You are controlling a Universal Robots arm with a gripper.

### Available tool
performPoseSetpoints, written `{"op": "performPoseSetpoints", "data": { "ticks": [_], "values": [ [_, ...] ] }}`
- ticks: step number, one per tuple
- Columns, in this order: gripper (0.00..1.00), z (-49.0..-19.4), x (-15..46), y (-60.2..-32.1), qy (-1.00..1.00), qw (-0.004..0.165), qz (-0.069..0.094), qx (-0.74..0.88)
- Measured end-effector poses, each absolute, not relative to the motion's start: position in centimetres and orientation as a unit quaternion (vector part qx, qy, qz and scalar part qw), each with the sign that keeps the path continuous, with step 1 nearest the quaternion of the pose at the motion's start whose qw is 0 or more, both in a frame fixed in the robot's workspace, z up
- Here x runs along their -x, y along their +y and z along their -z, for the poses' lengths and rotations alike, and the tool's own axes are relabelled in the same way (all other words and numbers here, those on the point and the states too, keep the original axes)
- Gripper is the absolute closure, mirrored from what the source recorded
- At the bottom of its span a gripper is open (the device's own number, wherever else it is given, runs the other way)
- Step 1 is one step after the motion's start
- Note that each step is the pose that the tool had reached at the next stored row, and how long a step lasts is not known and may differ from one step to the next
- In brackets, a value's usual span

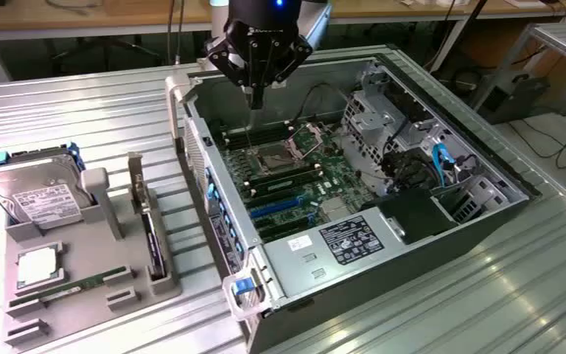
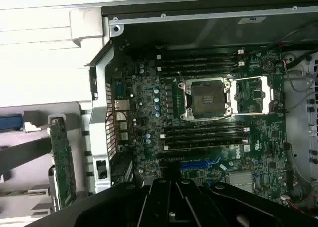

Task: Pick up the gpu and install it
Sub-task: 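Reach for the gpu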

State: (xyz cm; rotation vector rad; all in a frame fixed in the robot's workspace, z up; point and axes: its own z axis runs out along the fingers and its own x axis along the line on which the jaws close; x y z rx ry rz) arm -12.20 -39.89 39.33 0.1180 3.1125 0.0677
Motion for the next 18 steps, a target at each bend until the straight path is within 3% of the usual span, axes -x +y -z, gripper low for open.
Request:
{"op": "performPoseSetpoints", "data": {
  "ticks": [18],
  "values": [
    [0.89, -39.3, 14.9, -41.2, 0.999, 0.013, -0.022, -0.038]
  ]
}}
